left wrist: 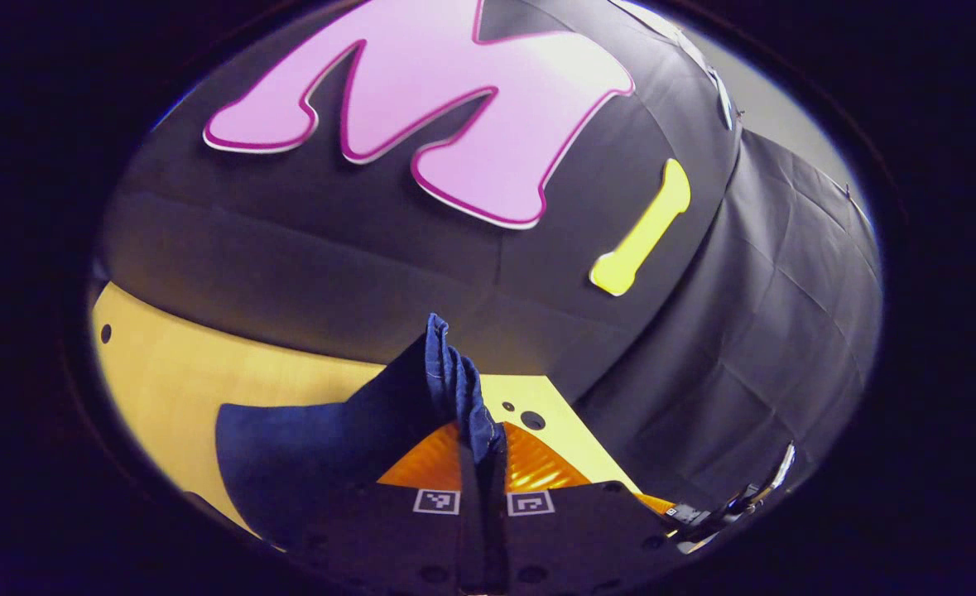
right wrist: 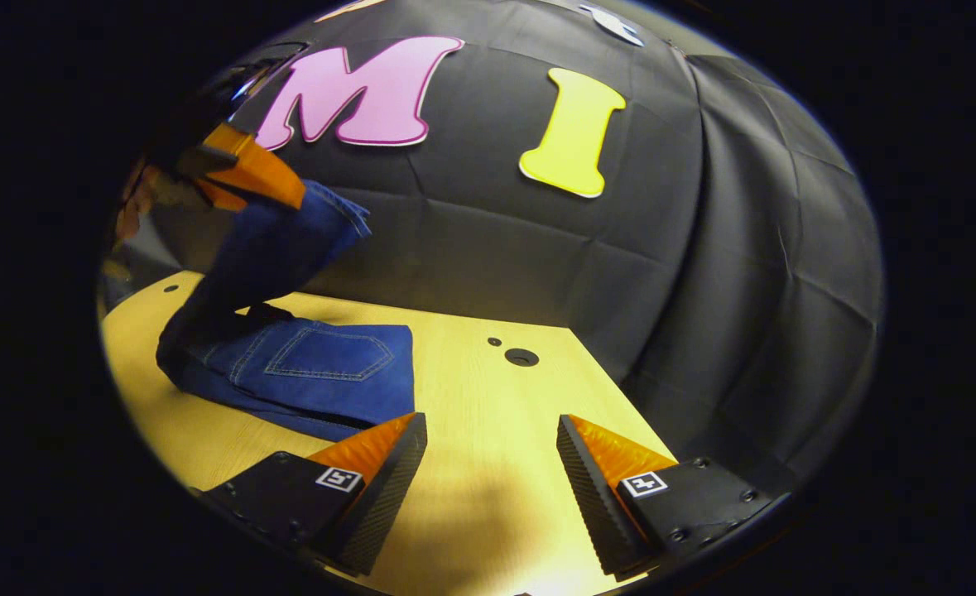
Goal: Grasp the waist and the cuffs of the jeans and fold them to make the two legs overlap; first hold the waist and fold one-third of the jeans toward the cuffs, then hold the cuffs and fold the remaining one-third in the same direction to finish folding.
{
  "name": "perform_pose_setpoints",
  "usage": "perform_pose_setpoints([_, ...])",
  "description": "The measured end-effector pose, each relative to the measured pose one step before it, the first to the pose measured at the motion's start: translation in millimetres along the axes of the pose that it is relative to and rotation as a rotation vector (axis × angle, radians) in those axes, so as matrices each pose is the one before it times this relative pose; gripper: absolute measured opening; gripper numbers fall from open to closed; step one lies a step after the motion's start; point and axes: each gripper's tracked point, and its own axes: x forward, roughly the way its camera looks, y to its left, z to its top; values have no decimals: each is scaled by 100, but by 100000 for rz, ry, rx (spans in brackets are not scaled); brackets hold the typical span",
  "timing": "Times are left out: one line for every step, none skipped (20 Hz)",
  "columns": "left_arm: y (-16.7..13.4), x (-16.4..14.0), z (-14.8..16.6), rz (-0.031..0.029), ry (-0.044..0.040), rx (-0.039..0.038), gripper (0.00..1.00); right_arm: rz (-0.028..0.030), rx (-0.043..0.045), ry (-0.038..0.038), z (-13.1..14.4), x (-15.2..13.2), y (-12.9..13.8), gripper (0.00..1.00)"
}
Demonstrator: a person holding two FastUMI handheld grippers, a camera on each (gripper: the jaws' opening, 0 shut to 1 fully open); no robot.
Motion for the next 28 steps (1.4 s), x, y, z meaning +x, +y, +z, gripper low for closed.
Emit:
perform_pose_setpoints([-122,1109,-1432,-48,1158,1059,6,-657,2334,-1312,41,-138,-646,97])
perform_pose_setpoints([67,843,-1224,1301,1542,404,6,-468,1958,14,-163,-260,-660,97])
perform_pose_setpoints([178,747,-1173,1910,1925,-548,6,-326,2379,1077,-531,-246,-634,96])
perform_pose_setpoints([159,735,-1075,1963,2141,-457,6,-36,2551,1949,-722,-172,-499,96])
perform_pose_setpoints([98,692,-649,1100,1826,119,12,-43,2617,1986,-622,-284,-437,96])
perform_pose_setpoints([-7,233,-498,343,1127,37,14,-664,2139,1431,-546,-237,-465,97])
perform_pose_setpoints([-360,-44,-465,-884,276,457,23,-696,2067,878,-221,-194,-281,97])
perform_pose_setpoints([-412,192,-16,-738,-496,600,27,-520,2144,349,-110,-315,-141,97])
perform_pose_setpoints([-890,92,-491,-2574,-909,75,35,-390,1689,302,-78,-394,-139,97])
perform_pose_setpoints([-817,-290,135,-2139,-918,64,45,-574,1274,293,-13,-532,-64,96])
perform_pose_setpoints([-697,-657,-194,-2098,-1087,425,72,-484,768,-138,137,-379,47,97])
perform_pose_setpoints([-498,-1108,214,-793,-747,1290,83,-260,675,-137,229,-474,124,96])
perform_pose_setpoints([-207,-991,266,478,-900,1610,90,276,899,-212,365,-531,451,96])
perform_pose_setpoints([-79,-1290,649,746,-1503,1423,92,1112,1673,-91,649,-709,542,96])
perform_pose_setpoints([-57,-1557,767,492,-1618,511,94,1063,1479,-174,1003,-769,638,96])
perform_pose_setpoints([47,-2052,871,732,-1828,319,94,1152,1511,-910,1129,-862,815,96])
perform_pose_setpoints([328,-2246,913,1471,-2247,563,96,1281,611,-1750,973,-826,872,96])
perform_pose_setpoints([428,-2453,1045,1491,-1871,1510,96,1336,-161,-2231,1485,-1029,929,96])
perform_pose_setpoints([480,-2695,714,874,-1055,2319,96,1415,-486,-2061,1499,-1154,852,96])
perform_pose_setpoints([636,-2777,869,1273,-1199,2524,96,1903,442,-1658,1521,-1059,1066,96])
perform_pose_setpoints([881,-2476,785,2704,-1616,2143,96,2535,1896,-1291,1553,-1179,1157,97])
perform_pose_setpoints([1110,-2576,894,3546,-1415,1278,96,2251,1713,-1499,1513,-1207,1246,98])
perform_pose_setpoints([1205,-2711,679,3311,-1939,430,97,1625,481,-1503,1428,-1255,1031,97])
perform_pose_setpoints([1041,-2790,993,2753,-2711,-335,97,1339,-310,-1756,1433,-1319,996,98])
perform_pose_setpoints([939,-2701,743,2326,-2674,-770,97,1196,-732,-1634,1306,-1245,938,98])
perform_pose_setpoints([998,-2534,841,1999,-2770,-1217,97,991,-722,-1238,1172,-1363,919,97])
perform_pose_setpoints([1030,-2436,685,2548,-2212,-1388,97,1247,-1040,-954,1060,-1327,878,97])
perform_pose_setpoints([1372,-2594,881,3286,-2588,-1316,97,1214,-915,-724,1097,-1381,919,97])
